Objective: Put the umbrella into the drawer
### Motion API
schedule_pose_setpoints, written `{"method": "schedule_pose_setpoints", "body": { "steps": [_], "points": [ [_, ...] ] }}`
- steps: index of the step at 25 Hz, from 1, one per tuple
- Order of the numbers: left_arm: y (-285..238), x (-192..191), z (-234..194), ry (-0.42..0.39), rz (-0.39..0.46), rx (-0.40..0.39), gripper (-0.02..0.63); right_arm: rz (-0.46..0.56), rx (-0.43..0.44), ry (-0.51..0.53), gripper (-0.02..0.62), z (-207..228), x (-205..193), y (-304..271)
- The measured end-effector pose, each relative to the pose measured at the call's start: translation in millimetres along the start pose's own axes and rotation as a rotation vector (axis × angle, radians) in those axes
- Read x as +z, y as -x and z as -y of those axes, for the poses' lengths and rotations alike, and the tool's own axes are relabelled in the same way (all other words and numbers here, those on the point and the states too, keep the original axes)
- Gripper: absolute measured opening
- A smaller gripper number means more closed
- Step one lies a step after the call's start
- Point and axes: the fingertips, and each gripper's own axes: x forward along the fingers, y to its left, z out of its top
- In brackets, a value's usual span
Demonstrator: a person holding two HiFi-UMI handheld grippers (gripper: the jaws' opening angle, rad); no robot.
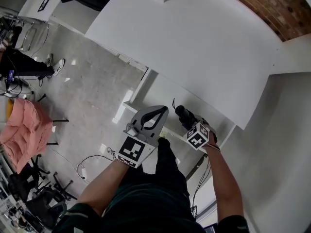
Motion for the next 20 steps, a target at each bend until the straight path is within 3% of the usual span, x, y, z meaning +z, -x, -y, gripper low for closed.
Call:
{"method": "schedule_pose_setpoints", "body": {
  "steps": [11,20],
  "points": [
    [-7,-21,-2,0.019,-0.045,0.017,0.006,-0.182,0.081,0.038,0.207,0,-25,-54],
    [3,-26,-12,0.027,-0.047,0.029,0.006,-0.229,0.075,0.007,0.221,-1,-27,-68]
  ]
}}
